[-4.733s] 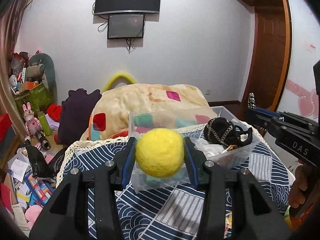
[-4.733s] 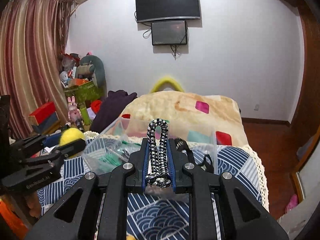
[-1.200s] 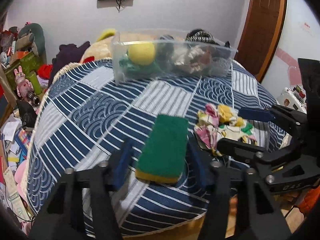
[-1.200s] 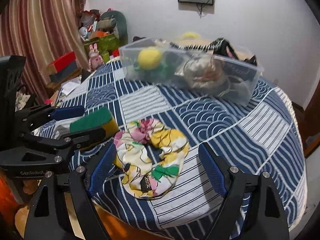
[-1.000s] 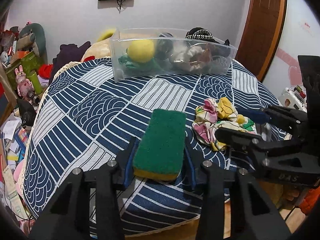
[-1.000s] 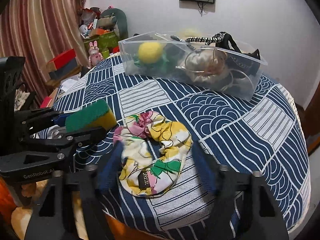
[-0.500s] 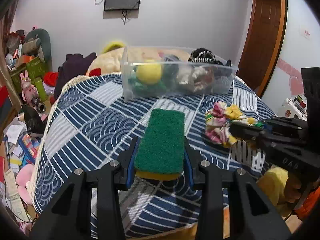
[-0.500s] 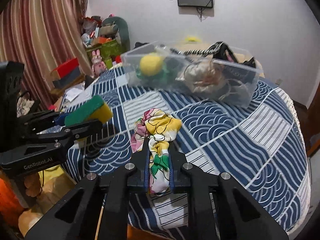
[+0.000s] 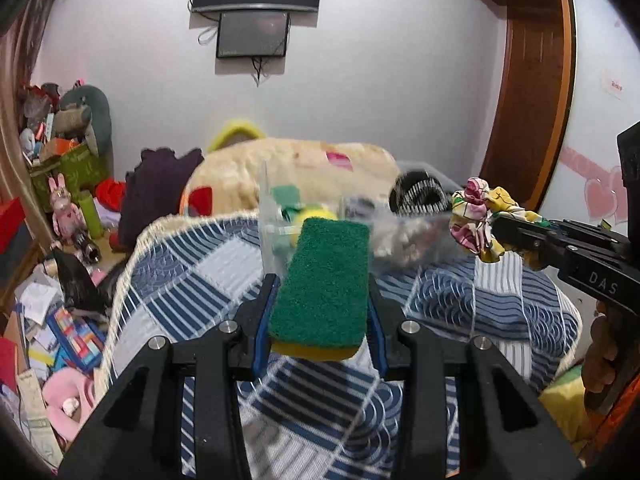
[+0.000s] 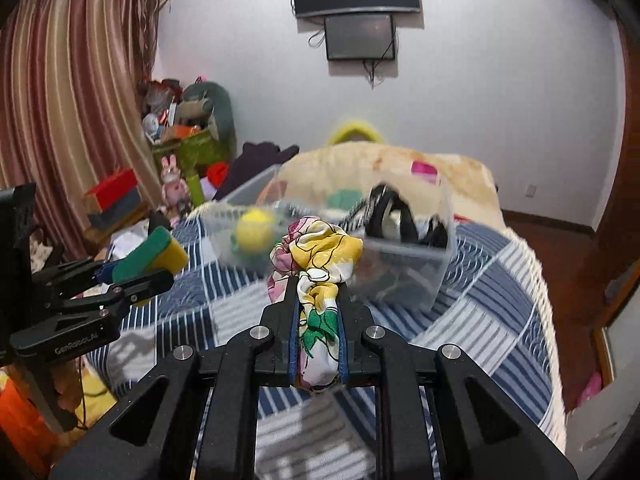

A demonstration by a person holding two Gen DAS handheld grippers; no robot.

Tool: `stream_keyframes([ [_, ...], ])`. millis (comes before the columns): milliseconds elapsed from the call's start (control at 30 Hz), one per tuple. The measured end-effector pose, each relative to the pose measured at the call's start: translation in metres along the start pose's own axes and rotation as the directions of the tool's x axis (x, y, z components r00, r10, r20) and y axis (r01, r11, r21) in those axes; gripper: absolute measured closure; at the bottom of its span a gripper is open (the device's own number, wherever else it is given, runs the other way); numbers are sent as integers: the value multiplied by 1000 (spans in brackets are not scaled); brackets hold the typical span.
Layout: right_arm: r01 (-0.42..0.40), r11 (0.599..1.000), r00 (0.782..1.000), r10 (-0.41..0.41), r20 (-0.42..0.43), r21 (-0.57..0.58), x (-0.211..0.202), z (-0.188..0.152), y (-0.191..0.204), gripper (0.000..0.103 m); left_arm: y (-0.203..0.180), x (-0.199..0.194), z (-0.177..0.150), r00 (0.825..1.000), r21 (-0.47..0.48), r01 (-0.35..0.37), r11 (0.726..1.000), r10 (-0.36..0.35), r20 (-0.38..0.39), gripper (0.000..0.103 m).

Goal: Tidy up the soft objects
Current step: 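Lower the sponge into the box with the left gripper while the right gripper releases the scrunchie inside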

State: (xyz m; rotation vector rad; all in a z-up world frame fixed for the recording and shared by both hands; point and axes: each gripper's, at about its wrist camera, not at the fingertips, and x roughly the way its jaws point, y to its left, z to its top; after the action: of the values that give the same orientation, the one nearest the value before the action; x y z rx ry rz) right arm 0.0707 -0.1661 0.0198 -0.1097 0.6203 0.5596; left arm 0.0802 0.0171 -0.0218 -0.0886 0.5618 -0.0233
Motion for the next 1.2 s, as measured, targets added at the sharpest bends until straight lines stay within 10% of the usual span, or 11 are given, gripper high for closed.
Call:
stream_keyframes([
  [500, 41, 999, 994, -41, 97, -2, 20, 56, -2, 90, 7, 22, 56, 997, -31, 36, 999, -34, 69, 63],
  [1200, 51, 998, 999, -50, -17, 37, 84, 70, -10, 90, 11, 119, 76, 996, -33, 8, 999, -10, -86, 63],
])
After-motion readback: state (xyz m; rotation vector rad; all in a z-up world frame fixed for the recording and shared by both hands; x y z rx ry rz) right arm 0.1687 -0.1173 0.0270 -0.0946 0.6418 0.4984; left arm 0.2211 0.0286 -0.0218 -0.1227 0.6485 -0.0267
